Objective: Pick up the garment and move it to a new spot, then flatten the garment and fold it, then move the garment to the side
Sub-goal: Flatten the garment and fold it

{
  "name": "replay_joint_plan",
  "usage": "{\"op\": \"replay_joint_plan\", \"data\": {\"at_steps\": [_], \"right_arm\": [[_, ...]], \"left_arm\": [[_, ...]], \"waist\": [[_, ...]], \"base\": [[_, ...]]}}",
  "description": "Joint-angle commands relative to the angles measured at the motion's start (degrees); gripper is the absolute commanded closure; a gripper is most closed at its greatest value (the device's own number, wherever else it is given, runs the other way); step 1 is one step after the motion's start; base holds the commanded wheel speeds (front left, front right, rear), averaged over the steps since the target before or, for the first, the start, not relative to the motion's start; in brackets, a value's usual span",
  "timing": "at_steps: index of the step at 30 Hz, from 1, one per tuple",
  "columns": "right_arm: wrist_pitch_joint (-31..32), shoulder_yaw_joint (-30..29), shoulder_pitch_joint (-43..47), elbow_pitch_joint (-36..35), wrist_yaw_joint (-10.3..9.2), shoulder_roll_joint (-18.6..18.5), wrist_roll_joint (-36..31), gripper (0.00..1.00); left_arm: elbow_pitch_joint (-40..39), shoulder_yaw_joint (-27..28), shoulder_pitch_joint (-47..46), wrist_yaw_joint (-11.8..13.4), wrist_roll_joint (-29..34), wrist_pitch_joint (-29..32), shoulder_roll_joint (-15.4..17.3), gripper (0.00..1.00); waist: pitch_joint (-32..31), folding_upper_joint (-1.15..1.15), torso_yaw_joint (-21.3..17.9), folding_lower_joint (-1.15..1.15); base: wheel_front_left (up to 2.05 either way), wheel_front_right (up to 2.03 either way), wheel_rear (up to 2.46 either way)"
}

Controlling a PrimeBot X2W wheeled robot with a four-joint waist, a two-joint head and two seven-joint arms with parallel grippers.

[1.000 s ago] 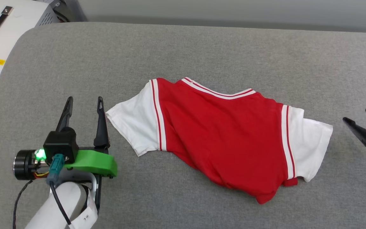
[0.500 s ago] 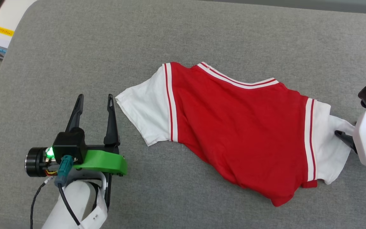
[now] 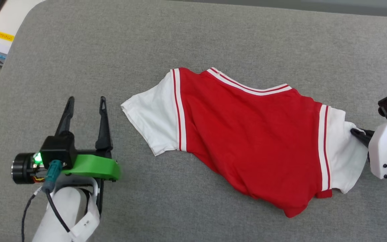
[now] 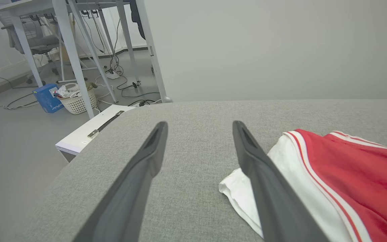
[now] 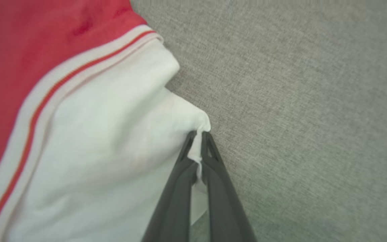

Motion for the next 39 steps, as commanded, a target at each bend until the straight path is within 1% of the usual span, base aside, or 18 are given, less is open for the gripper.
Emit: {"op": "replay_joint_plan", "data": {"at_steps": [1, 4, 6, 9, 11, 15, 17, 18, 21, 23, 24, 26, 28, 29, 31, 34, 39], "right_arm": [[-1.97, -0.29, 0.30, 0.13, 0.01, 0.23, 0.25, 1.00], [-5.59, -2.51, 0.20, -0.78, 0.01, -1.18, 0.48, 1.00], [-7.04, -3.91, 0.59, -1.59, 0.01, -2.13, 0.83, 1.00], [-8.15, -5.79, 1.82, -2.75, 0.01, -3.54, 1.12, 1.00], [-8.48, -6.82, 2.93, -3.55, 0.01, -4.07, 1.37, 1.00], [-8.67, -9.50, 5.08, -4.87, 0.01, -4.41, 1.31, 1.00], [-8.64, -10.62, 6.02, -5.40, 0.01, -4.31, 0.88, 1.00], [-8.48, -11.18, 6.41, -5.72, 0.01, -4.10, 0.70, 1.00], [-7.89, -12.27, 7.04, -6.69, 0.01, -3.41, -0.02, 1.00], [-7.23, -12.88, 7.17, -7.35, 0.01, -2.87, -0.39, 1.00], [-6.77, -13.17, 7.13, -7.72, 0.01, -2.61, -0.60, 1.00], [-6.01, -13.64, 6.89, -8.34, 0.01, -2.18, -1.01, 1.00], [-5.22, -13.93, 6.53, -8.96, 0.01, -1.77, -1.44, 1.00], [-4.93, -14.04, 6.31, -9.25, 0.01, -1.57, -1.63, 1.00], [-4.28, -14.15, 5.64, -9.86, 0.01, -1.03, -2.07, 1.00], [-3.40, -14.18, 4.67, -10.50, 0.01, -0.16, -2.49, 1.00], [-2.70, -14.17, 3.09, -11.20, 0.01, 0.47, -3.02, 1.00]], "left_arm": [[-0.01, 1.30, -0.59, -0.86, 0.36, -0.32, 0.71, 0.00], [0.16, 3.36, -2.77, -2.50, 0.43, -0.32, 2.38, 0.00], [0.91, 4.10, -4.83, -4.14, 0.38, -0.32, 3.88, 0.00], [2.80, 3.90, -8.30, -7.40, -0.38, 0.14, 6.16, 0.00], [4.06, 3.12, -11.27, -9.43, -0.43, 1.98, 7.67, 0.00], [6.05, 0.33, -17.26, -12.78, -1.51, 8.60, 9.60, 0.00], [7.50, -1.82, -20.18, -13.94, -2.87, 13.99, 10.52, 0.00], [8.65, -3.32, -21.73, -14.41, -4.10, 17.84, 11.14, 0.00], [10.86, -7.90, -26.00, -14.92, -8.35, 27.92, 12.69, 0.00], [11.75, -12.40, -28.77, -14.97, -13.52, 35.45, 13.84, 0.00], [12.10, -14.93, -30.31, -14.98, -16.24, 39.70, 14.93, 0.00], [12.63, -18.44, -33.04, -14.99, -21.04, 45.99, 16.60, 0.00], [13.45, -20.95, -35.18, -15.00, -26.49, 51.51, 17.47, 0.00], [13.84, -21.97, -36.16, -15.00, -28.08, 53.56, 18.03, 0.00], [14.33, -25.35, -38.45, -15.00, -28.94, 56.71, 20.19, 0.00], [17.02, -27.43, -40.37, -15.01, -33.14, 60.50, 20.72, 0.00], [20.26, -32.10, -42.44, -15.01, -35.59, 65.17, 22.09, 0.00]], "waist": [[-1.71, 0.00, -1.40, 0.00], [-2.95, 0.00, -2.18, 0.00], [-3.61, 0.00, -2.82, 0.00], [-4.25, 0.00, -3.74, 0.00], [-4.30, 0.00, -4.33, 0.00], [-3.84, 0.00, -5.31, 0.00], [-3.43, 0.00, -5.77, 0.00], [-3.15, 0.00, -6.01, 0.00], [-2.29, 0.00, -6.63, 0.00], [-1.70, 0.00, -7.02, 0.00], [-1.25, 0.00, -7.26, 0.00], [-0.42, 0.00, -7.65, 0.00], [0.43, 0.00, -8.08, 0.00], [0.81, 0.00, -8.30, 0.00], [1.80, 0.00, -8.97, 0.00], [3.19, 0.00, -9.82, 0.00], [5.30, 0.00, -10.83, 0.00]], "base": [[0.00, 0.00, 0.00], [0.00, 0.00, 0.00], [0.00, 0.00, 0.00], [0.00, 0.00, 0.00], [0.00, 0.00, 0.00], [0.00, 0.00, 0.00], [0.00, 0.00, 0.00], [0.00, 0.00, 0.00], [0.00, 0.00, 0.00], [0.00, 0.00, 0.00], [0.00, 0.00, 0.00], [0.00, 0.00, 0.00], [0.00, 0.00, 0.00], [0.00, 0.00, 0.00], [0.00, 0.00, 0.00], [0.00, 0.00, 0.00], [0.00, 0.00, 0.00]]}}
